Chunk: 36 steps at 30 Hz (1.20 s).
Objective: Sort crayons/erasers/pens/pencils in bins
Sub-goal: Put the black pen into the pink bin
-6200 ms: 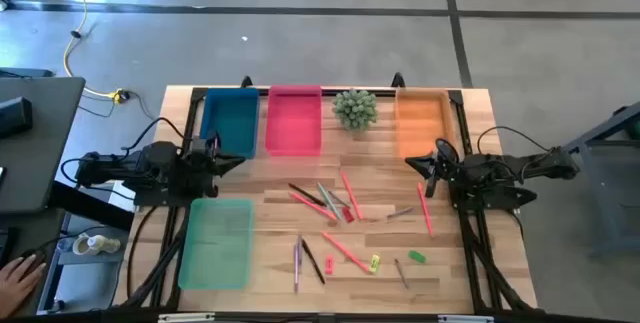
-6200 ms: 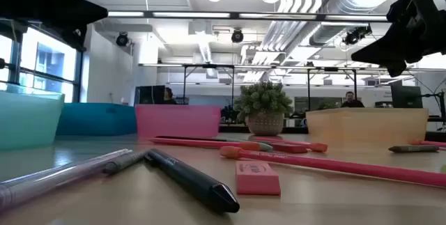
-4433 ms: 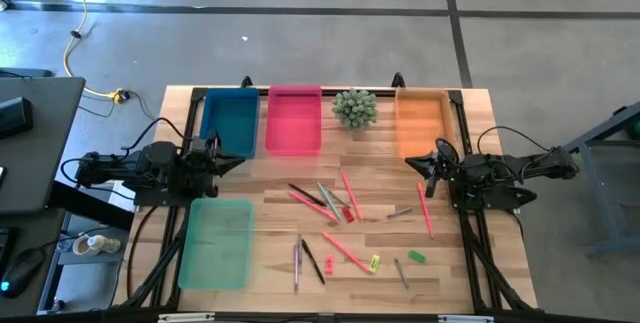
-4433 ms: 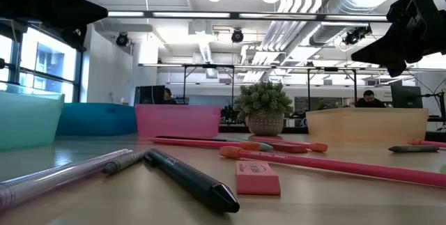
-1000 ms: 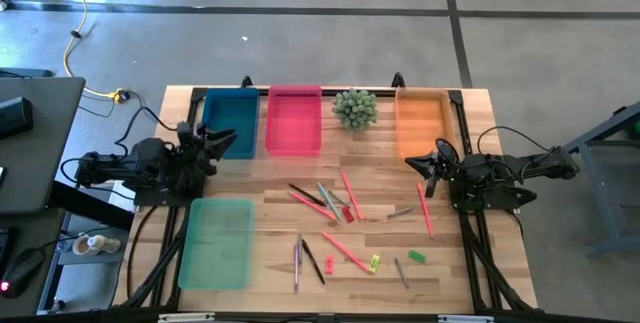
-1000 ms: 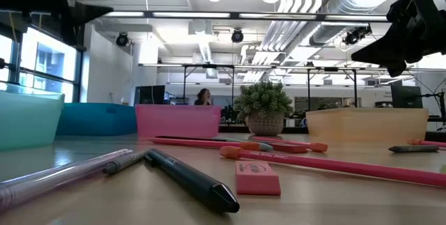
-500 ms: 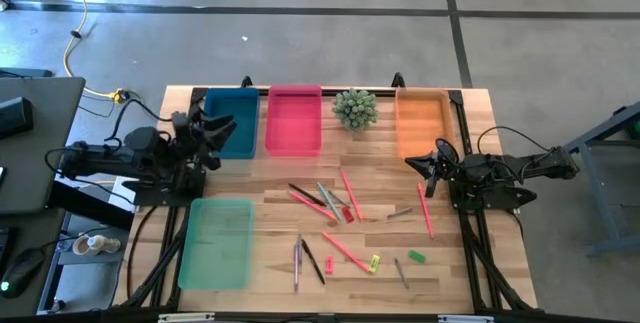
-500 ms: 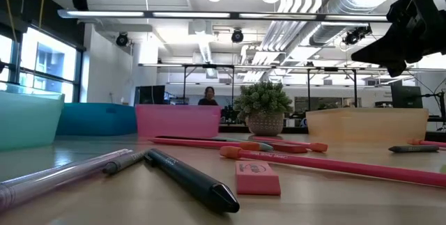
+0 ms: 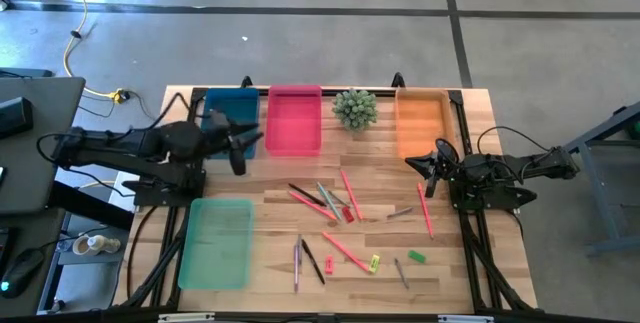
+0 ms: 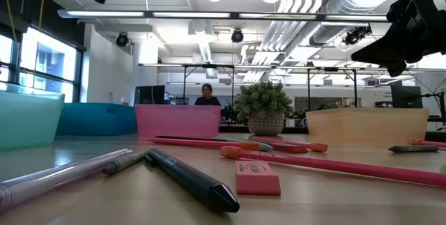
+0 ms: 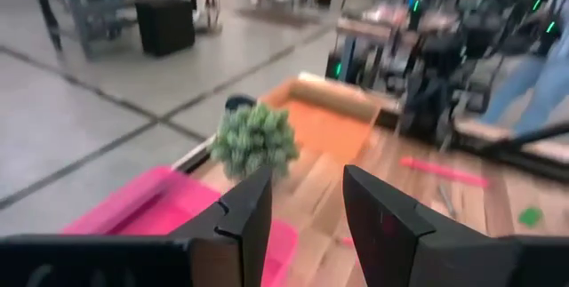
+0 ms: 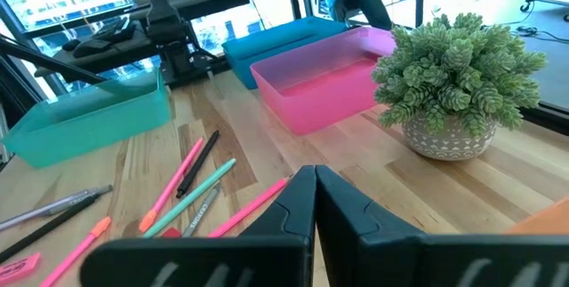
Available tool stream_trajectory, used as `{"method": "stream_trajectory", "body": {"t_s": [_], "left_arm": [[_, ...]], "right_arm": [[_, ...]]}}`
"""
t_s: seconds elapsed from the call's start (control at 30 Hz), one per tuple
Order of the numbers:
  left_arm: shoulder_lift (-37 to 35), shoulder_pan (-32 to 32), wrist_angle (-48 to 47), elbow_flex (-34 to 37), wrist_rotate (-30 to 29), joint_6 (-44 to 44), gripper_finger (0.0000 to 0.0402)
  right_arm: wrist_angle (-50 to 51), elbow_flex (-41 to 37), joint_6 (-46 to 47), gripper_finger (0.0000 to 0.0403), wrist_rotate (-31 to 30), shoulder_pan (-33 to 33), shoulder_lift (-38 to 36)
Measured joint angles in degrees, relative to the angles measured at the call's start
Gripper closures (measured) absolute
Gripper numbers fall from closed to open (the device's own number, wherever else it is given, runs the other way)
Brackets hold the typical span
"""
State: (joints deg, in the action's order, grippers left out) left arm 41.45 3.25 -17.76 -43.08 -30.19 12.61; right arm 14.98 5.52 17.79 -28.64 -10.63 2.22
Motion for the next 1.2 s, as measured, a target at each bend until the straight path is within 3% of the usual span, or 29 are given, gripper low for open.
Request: {"method": "stream_trajectory", "body": {"t_s": [0.5,0.63,0.97,1.2], "left_arm": [[19.23,7.76,-15.15,-13.03,20.16,0.69,0.0275],[24.07,8.15,-17.81,-15.63,21.15,-1.35,0.0275],[35.65,7.80,-19.26,-20.94,25.57,-7.74,0.0275],[42.19,6.75,-19.33,-22.55,26.97,-8.91,0.0275]], "right_arm": [[-0.07,0.01,0.14,0.0402,-0.17,0.00,0.00],[-0.11,0.00,2.44,0.0402,-0.17,0.00,0.00],[-0.20,0.00,23.90,0.0402,-1.79,0.04,0.00],[-0.20,0.00,25.76,0.0402,-1.79,0.04,0.00]]}}
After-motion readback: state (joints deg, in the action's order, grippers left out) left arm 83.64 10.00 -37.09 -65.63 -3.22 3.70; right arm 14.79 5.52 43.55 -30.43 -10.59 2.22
